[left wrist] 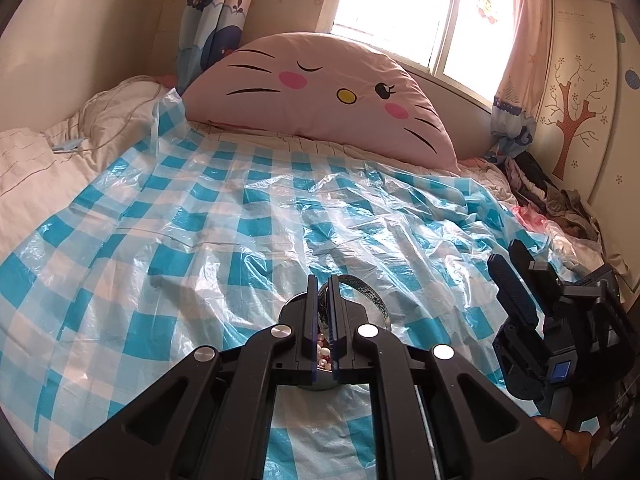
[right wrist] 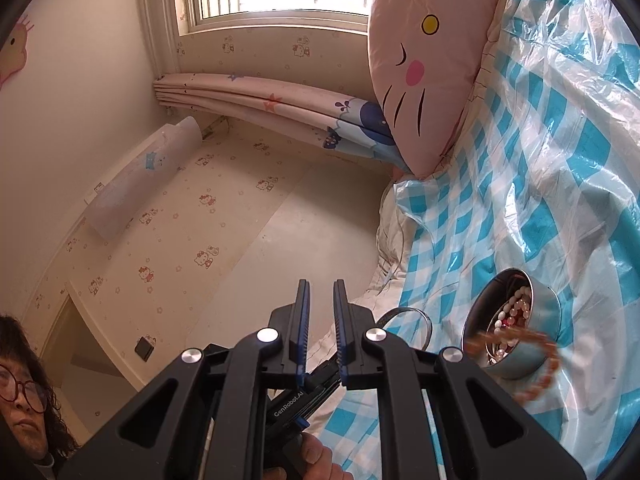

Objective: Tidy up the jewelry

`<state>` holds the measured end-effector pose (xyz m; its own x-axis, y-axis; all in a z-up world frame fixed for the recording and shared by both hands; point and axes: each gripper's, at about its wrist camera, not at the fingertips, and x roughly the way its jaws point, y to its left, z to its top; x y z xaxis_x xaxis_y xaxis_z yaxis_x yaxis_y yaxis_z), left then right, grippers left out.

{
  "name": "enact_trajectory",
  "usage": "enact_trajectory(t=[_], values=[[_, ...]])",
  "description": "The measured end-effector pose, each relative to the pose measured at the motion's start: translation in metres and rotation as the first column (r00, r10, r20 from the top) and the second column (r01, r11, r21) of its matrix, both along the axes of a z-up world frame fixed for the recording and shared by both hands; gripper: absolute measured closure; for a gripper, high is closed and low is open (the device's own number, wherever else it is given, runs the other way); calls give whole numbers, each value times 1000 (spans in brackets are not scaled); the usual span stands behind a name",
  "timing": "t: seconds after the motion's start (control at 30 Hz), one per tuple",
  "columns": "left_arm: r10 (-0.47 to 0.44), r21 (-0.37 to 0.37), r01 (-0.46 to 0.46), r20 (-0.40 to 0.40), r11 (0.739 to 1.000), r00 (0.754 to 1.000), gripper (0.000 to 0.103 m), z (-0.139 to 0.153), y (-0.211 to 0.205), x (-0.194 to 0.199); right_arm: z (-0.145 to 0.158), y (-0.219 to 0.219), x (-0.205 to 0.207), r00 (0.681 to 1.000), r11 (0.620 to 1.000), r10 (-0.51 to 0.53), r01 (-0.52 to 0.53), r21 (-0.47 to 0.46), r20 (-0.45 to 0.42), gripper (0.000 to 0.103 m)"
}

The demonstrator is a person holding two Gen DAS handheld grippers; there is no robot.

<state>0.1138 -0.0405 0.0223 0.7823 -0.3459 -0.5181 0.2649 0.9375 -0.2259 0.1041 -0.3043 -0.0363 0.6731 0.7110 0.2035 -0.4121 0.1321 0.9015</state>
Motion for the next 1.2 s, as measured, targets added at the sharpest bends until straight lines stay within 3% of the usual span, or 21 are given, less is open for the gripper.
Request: enact_trajectory(t=[0.13, 0.2, 0.23, 0.27, 0.37, 0.43, 0.5, 0.53, 0.57, 0.63, 0.67, 0.7, 0.77, 0.9, 0.93, 1.0, 1.1, 1.2], values=[[9, 7, -9, -18, 1000, 1000, 99, -7, 3, 3, 0, -1, -1, 997, 988, -28, 16, -156, -76, 89], [17, 0, -17, -21, 1000, 1000, 99, -7, 8, 4, 1, 1, -4, 987, 940, -62, 8, -340, -146, 75], [20, -3, -20, -22, 1000, 1000, 99, -8, 9, 4, -2, 7, -3, 978, 894, -83, -12, -447, -194, 63], [21, -6, -21, -23, 1000, 1000, 99, -8, 10, 4, -8, 13, -1, 967, 844, -102, -40, -535, -234, 62], [15, -6, -16, -27, 1000, 1000, 99, -9, 10, 4, -34, 36, 14, 928, 736, -116, -158, -658, -353, 54], [12, -1, -12, -22, 1000, 1000, 99, -8, 10, 2, -42, 59, 24, 913, 572, -182, -203, -795, -364, 47], [14, -6, -14, -26, 1000, 1000, 99, -9, 9, 2, -50, 75, 32, 912, 487, -186, -239, -840, -367, 47], [14, -9, -14, -28, 1000, 1000, 99, -9, 9, 2, -52, 82, 33, 909, 435, -206, -248, -866, -363, 50], [13, -11, -14, -30, 1000, 999, 99, -8, 9, 2, -53, 89, 33, 910, 390, -214, -253, -885, -354, 62], [11, -11, -12, -29, 1000, 1000, 99, -8, 9, 2, -58, 95, 29, 909, 380, -179, -289, -879, -377, 87], [10, -10, -10, -27, 1000, 1000, 98, -8, 9, 2, -60, 96, 26, 911, 372, -175, -290, -882, -374, 90], [9, -10, -9, -26, 1000, 1000, 98, -7, 9, 2, -59, 94, 23, 913, 379, -170, -287, -880, -371, 90], [9, -14, -9, -23, 1000, 1000, 98, -6, 10, 1, -57, 85, 17, 911, 450, -155, -278, -849, -381, 90], [14, -24, -15, -26, 1000, 1000, 98, -5, 12, 3, -53, 47, 10, 910, 733, -72, -229, -640, -408, 90], [14, -25, -15, -26, 1000, 1000, 98, -5, 13, 3, -51, 37, 8, 916, 791, -53, -205, -577, -397, 90], [13, -23, -14, -27, 1000, 1000, 98, -5, 13, 3, -49, 23, 4, 930, 871, -25, -160, -465, -367, 90], [12, 11, -11, -52, 1000, 999, 98, -10, 13, 7, -45, 12, 0, 951, 934, 11, -120, -337, -310, 90], [-50, 74, 65, -190, 995, 981, 98, -37, 7, 26, -37, 7, -3, 969, 965, 39, -100, -244, -243, 90]])
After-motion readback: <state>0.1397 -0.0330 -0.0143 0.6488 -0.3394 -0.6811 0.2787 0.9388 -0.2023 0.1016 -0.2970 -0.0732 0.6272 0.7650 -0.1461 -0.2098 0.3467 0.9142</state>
